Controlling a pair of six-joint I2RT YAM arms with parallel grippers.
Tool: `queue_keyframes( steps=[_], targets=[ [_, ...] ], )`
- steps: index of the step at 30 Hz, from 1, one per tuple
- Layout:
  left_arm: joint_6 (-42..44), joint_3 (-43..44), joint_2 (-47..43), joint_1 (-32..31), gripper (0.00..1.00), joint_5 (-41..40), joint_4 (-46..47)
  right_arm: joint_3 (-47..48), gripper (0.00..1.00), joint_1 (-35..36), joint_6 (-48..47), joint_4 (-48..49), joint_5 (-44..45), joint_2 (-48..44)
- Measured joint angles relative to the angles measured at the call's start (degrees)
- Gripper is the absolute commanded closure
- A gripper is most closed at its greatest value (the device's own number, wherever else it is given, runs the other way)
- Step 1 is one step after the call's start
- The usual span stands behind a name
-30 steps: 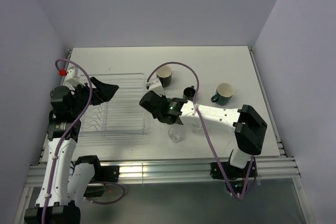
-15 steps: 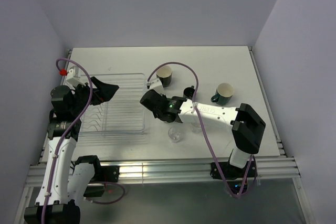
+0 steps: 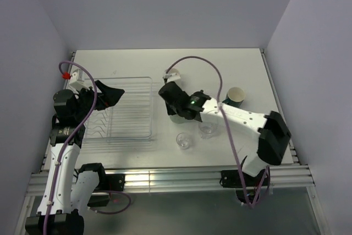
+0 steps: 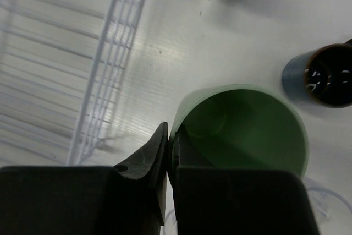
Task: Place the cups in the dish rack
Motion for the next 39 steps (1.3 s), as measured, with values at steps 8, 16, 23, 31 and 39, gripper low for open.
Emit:
queue_keyframes(
  steps=[8,16,23,31,39],
  targets=[
    [-0.61,0.00,0.35,0.00,0.01,1.40,0.63,-0.07,1.00,-5.01,0.79,2.43,-6.95,-20.41],
    [-8.76,-0.07,-1.38,-0.26,0.01,9.03,11.47,-13.94,1.00,-13.99,11.39,22.99,-26.71,-31.26],
    [-12.90,-0.44,-0.22,-4.79,0.01,12.48,19.52,-20.63,1.00,-15.47,23.26,40.09,-38.99,-28.50],
    [-14.64,-2.23,5.05,-13.62,0.01,10.88,24.17,-20.85,1.00,-16.02,31.45,54.80,-44.39,-26.43],
    [-15.74,-2.49,6.62,-18.95,0.01,10.19,29.97,-22.10,1.00,-16.68,40.17,67.08,-48.52,-20.72]
  ],
)
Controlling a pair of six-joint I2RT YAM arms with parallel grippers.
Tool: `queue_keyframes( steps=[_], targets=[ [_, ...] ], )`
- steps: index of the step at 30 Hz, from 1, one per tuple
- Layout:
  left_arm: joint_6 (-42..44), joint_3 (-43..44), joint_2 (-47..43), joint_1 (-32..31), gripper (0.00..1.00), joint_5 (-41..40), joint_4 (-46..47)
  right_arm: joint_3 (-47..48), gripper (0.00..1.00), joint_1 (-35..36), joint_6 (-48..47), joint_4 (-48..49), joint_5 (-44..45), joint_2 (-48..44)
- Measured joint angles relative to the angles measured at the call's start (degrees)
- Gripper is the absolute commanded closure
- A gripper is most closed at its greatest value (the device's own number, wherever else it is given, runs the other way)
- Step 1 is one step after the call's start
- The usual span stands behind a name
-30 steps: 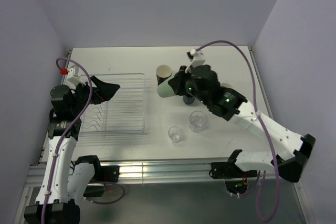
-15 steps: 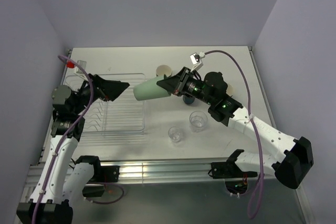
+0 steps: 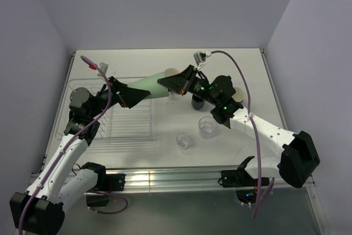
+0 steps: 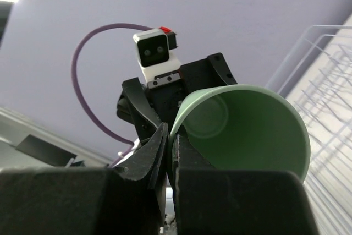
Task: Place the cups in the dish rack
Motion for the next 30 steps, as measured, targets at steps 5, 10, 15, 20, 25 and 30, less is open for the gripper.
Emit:
queue_keyframes(
  steps=[5,10,15,20,25,30],
  targets=[
    [-0.98,-0.48,-0.20,-0.46,0.02,-0.07,2.12,-2.32,1.00,-0.50,4.39,7.48,-1.42,1.36],
    [-2.19,-0.63,-1.18,-0.50,0.32,-0.22,2.49,-2.47,1.00,-0.55,6.12,10.54,-2.03,2.69],
    [-3.63,-0.48,-1.38,-0.55,0.87,0.52,3.13,-3.15,1.00,-0.98,7.23,12.61,-2.16,2.82],
    [-2.86,0.20,-1.49,-0.55,1.00,0.31,1.01,-3.15,0.73,-0.96,5.92,10.69,-1.36,2.29],
    [-0.35,4.52,-1.73,-0.57,1.00,-1.64,-5.92,-3.15,0.39,-0.79,-0.52,-0.85,4.39,-3.34],
    [2.69,10.95,-2.62,-0.57,1.00,-4.46,-12.31,-3.13,0.35,-0.79,-7.10,-12.70,13.33,-11.52]
  ],
)
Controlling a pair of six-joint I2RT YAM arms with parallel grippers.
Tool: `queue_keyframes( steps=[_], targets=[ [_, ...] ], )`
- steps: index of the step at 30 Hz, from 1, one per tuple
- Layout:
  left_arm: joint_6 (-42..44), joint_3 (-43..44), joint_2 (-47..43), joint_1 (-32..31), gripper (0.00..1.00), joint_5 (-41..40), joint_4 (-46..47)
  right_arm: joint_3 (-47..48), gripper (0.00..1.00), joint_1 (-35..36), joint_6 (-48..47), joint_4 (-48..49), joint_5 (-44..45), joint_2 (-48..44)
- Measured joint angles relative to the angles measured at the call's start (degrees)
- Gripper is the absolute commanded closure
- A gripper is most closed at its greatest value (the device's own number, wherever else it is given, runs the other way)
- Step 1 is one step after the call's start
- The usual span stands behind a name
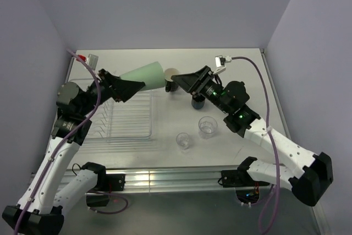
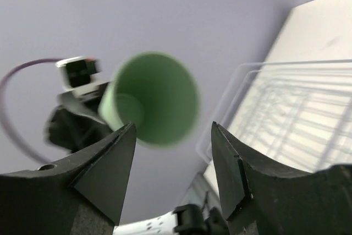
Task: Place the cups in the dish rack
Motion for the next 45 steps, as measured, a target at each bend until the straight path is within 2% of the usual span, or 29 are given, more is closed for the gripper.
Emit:
queue_keyframes(
  steps=[4,11,20,27,35,45],
  targets=[
    [4.76,8.63,0.96,0.00,1.00,-5.53,-10.12,0.04,0.35,-0.02,-3.80,-9.29,8.13,-5.03],
    [15.23,25.09,10.21,-0.09,1.00,-23.32,-29.33,3.15,0.34,-0.02,-11.23,-25.40,18.97,-8.28],
    [22.77,26.16,26.95,-0.09,1.00,-32.06,-43.17,7.52,0.34,-0.02,-18.21,-36.48,24.55,-8.39],
    [24.48,26.25,31.91,-1.68,1.00,-36.57,-46.29,7.63,0.33,-0.02,-20.22,-39.82,25.31,-8.63],
    [25.09,27.50,41.92,-5.46,1.00,-43.01,-49.27,9.79,0.33,-0.02,-21.20,-41.88,24.48,-8.70],
    [24.61,30.80,49.66,-7.34,0.99,-46.77,-49.59,10.58,0.33,-0.02,-22.08,-43.60,23.98,-9.84]
  ],
)
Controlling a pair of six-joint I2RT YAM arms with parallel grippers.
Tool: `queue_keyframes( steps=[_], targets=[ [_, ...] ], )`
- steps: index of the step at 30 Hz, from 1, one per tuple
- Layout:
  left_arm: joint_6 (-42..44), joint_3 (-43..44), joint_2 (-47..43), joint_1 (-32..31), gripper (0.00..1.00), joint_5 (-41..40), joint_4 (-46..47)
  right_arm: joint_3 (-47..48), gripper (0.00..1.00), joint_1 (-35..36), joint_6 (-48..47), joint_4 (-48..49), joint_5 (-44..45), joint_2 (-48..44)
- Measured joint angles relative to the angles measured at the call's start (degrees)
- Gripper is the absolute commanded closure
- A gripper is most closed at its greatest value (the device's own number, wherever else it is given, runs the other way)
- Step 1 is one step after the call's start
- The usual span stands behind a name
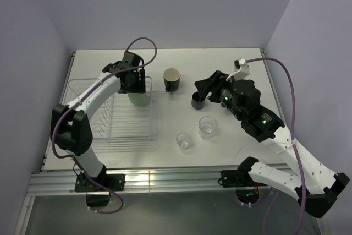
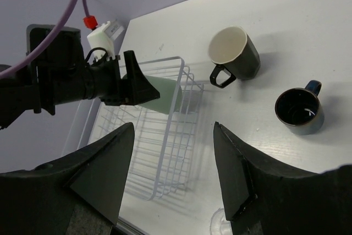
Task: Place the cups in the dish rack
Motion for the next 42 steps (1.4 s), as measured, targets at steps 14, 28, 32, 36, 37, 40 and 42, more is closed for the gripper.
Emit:
queue_keyframes(
  steps=[14,28,32,36,37,40,42],
  targets=[
    [-2.10,4.28,9.57,-2.80,0.66,-5.49,0.83,0.04,0.33,0.00,-0.94,-1.33,-0.07,0.00],
    [-2.14,4.28,9.01,-3.15,0.01,-3.93,1.51,0.04,0.33,0.00,-1.14,-1.49,-0.20,0.66],
    [-2.36,4.31,7.61,-3.21,0.01,-3.37,1.73,0.04,0.32,0.00,-1.14,-1.46,-0.22,0.79],
    [-2.38,4.37,6.29,-3.28,0.01,-3.50,1.70,0.04,0.32,0.00,-1.14,-1.46,-0.26,1.29],
    [-2.40,4.39,5.88,-3.28,0.01,-3.56,1.68,0.04,0.32,0.00,-1.16,-1.46,-0.26,1.51],
    [-2.43,4.74,4.33,-3.28,0.01,-4.00,0.98,0.04,0.32,0.02,-1.57,-1.44,-0.28,2.43],
    [-2.45,5.62,2.97,-3.28,0.01,-4.26,0.17,0.76,0.32,0.00,-2.05,-2.01,-0.20,4.11]
  ],
)
